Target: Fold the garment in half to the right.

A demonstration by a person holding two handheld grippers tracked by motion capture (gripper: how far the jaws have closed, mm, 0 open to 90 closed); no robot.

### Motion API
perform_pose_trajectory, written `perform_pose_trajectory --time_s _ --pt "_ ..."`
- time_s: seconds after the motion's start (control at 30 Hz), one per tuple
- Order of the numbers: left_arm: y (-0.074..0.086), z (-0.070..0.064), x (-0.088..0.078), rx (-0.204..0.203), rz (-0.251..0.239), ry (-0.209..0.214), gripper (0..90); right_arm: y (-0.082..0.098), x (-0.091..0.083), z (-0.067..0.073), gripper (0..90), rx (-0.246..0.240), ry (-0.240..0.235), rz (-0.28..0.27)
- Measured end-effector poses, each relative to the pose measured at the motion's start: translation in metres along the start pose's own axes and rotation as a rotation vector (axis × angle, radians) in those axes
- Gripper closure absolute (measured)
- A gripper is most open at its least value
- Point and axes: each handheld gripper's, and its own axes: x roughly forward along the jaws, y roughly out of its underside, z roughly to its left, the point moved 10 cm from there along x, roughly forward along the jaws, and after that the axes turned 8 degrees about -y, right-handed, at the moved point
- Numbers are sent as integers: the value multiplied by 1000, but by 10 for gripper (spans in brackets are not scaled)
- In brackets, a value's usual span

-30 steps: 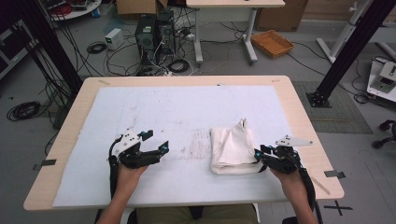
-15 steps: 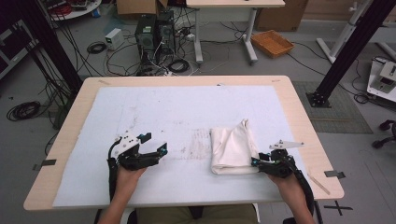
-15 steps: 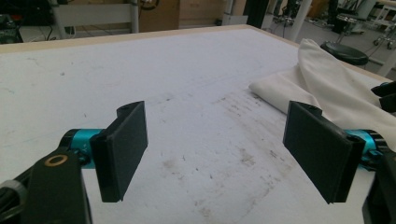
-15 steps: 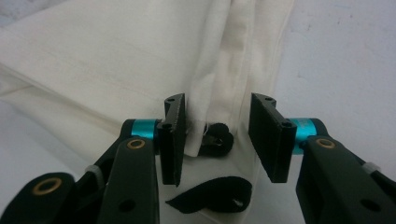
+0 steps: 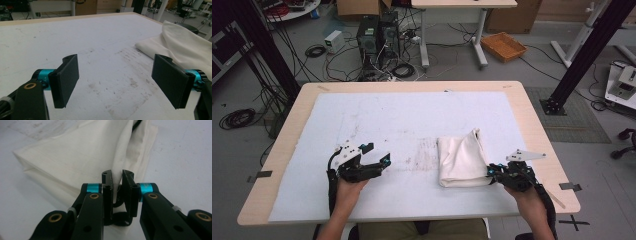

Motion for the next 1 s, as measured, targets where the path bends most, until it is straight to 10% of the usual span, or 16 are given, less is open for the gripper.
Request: perform_pose_trajectory --time_s 0.37,0.5,0.7,0.8,1.0 --pt "0 1 0 -10 -1 -2 220 25 -9 -16 705 171 -1 141" --pt "-1 2 2 -20 -3 -4 219 7 -20 -17 574 118 23 57" --pt "0 2 3 -22 0 -1 220 -37 5 -7 511 -101 42 -110" --pt "0 3 4 -24 0 -3 220 -59 36 -7 569 -150 26 -91" --pt "0 4 4 -25 1 -3 220 -59 75 -38 629 -74 64 57"
